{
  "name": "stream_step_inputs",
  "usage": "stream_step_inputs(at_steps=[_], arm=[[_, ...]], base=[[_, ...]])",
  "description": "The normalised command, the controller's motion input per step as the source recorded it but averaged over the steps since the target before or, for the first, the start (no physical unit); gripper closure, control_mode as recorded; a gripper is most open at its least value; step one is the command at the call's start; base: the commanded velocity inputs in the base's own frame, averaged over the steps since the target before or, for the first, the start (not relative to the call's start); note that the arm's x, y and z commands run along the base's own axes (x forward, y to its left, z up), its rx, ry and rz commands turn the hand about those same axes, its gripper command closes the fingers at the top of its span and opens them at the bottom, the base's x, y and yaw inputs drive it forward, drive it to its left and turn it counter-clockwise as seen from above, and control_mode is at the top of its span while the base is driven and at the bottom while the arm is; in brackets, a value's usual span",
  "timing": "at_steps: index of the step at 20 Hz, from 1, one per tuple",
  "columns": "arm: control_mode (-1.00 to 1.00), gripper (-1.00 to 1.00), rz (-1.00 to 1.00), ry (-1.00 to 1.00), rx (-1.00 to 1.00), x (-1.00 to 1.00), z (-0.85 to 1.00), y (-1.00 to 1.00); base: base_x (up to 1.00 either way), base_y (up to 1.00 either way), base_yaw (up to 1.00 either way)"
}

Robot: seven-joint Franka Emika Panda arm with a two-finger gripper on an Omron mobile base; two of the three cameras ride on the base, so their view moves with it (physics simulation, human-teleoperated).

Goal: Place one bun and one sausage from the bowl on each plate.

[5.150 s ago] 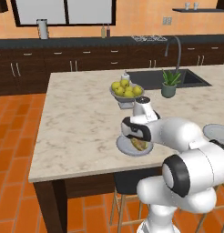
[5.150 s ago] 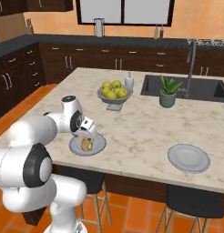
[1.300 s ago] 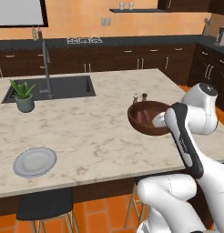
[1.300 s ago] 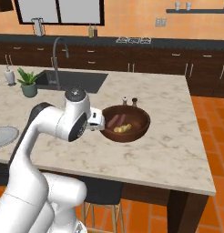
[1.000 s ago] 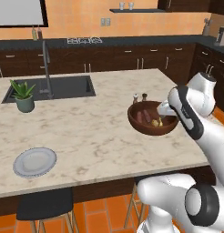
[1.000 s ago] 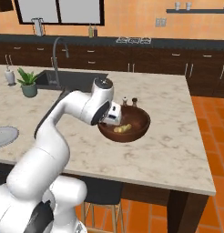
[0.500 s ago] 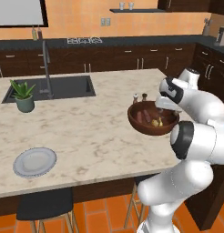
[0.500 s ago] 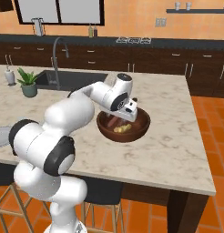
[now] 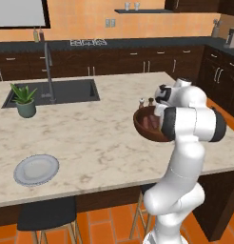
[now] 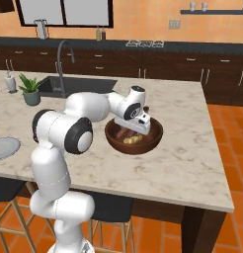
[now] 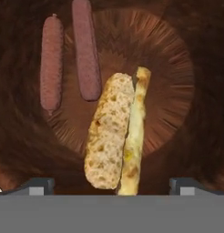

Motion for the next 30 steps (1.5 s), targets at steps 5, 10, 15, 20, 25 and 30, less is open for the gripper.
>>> stream_step_inputs(at_steps=[5,10,15,20,25,30], arm=[[-1.00,-1.00,0.00,0.09,0.00,0.23,-0.36,0.00],[-1.00,-1.00,0.00,0.02,0.00,0.08,-0.37,0.00],[-1.00,-1.00,0.00,0.00,0.00,0.01,-0.47,0.00],[-1.00,-1.00,0.00,0.00,0.00,0.04,-0.24,0.00],[-1.00,1.00,0.00,0.00,0.00,0.00,0.00,0.00],[-1.00,1.00,0.01,-0.11,0.01,-0.12,0.50,0.00]], base=[[0.00,0.00,0.00],[0.00,0.00,0.00],[0.00,0.00,0.00],[0.00,0.00,0.00],[0.00,0.00,0.00],[0.00,0.00,0.00]])
